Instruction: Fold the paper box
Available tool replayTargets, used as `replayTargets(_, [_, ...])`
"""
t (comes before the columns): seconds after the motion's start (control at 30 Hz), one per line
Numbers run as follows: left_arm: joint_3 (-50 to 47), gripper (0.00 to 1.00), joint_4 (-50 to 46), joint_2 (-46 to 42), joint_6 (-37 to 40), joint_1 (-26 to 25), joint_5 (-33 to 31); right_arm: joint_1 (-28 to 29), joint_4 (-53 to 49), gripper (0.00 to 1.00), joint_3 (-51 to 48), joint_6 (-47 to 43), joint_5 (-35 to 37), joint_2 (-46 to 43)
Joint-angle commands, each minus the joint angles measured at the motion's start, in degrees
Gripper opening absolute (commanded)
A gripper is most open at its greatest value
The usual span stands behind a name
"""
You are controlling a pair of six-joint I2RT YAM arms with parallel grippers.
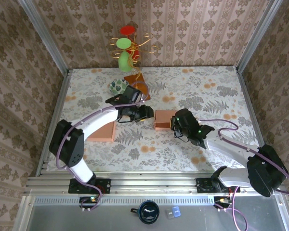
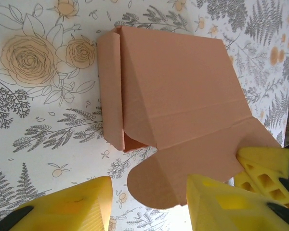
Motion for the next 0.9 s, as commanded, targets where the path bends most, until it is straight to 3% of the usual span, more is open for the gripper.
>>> replayTargets(0.0, [2.23, 0.46, -2.2, 1.85, -1.21, 0.18, 1.93, -0.03, 0.36, 0.0, -1.73, -1.45, -0.54, -1.04])
replayTargets(0.57, [-0.41, 0.48, 6.7, 8.94, -4.47, -0.34, 4.39, 0.58, 3.76, 0.0, -6.21, -3.06, -1.86, -0.34])
replayTargets(0.87, [-1.44, 0.45, 13.1, 11.74, -5.59, -0.38, 6.13, 0.58, 13.18, 0.0, -10.46, -7.68, -1.33, 0.54])
